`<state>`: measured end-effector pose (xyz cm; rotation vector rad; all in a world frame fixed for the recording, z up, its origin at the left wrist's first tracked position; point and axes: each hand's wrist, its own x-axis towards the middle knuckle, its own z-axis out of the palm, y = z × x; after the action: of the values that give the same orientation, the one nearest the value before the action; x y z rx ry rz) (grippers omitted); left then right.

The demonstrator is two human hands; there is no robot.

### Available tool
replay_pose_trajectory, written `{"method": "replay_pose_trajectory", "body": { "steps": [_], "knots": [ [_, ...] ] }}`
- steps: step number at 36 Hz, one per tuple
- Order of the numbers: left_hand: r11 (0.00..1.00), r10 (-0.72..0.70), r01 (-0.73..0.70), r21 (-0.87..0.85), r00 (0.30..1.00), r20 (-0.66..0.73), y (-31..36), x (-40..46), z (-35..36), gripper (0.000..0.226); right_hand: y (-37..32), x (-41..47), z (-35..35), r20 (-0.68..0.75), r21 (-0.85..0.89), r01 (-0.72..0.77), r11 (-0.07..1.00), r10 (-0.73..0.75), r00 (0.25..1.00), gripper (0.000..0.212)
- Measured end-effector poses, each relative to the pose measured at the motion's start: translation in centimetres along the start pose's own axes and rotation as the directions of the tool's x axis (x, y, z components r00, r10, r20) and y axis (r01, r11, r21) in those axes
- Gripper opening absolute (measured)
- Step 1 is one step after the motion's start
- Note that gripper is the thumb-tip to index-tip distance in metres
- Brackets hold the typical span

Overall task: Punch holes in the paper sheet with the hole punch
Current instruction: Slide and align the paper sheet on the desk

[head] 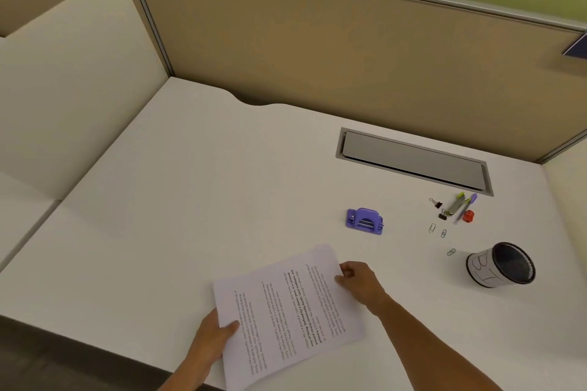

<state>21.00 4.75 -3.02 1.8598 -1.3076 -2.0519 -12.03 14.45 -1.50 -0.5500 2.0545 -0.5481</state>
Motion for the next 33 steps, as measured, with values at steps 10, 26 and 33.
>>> {"method": "replay_pose_trajectory", "body": {
  "steps": [10,26,33],
  "knots": [
    [0.999,0.014,-0.012,0.035,0.999,-0.036,0.4,-0.4,0.3,0.027,0.3,-1.1,0.5,-0.007,0.184,-0.039,0.982,0.041,0.999,0.007],
    [0.992,-0.009,0.018,0.128,0.998,-0.065,1.2,-0.4,0.5,0.034,0.4,-1.5,0.7,0.029,0.065,-0.001,0.998,-0.001,1.0,0.052],
    [0.985,0.014,0.007,0.172,0.993,-0.117,2.5,-0.9,0.9,0.031,0.8,-1.7,-1.0,0.124,-0.293,0.17,0.941,-0.139,0.983,0.092]
  ]
}}
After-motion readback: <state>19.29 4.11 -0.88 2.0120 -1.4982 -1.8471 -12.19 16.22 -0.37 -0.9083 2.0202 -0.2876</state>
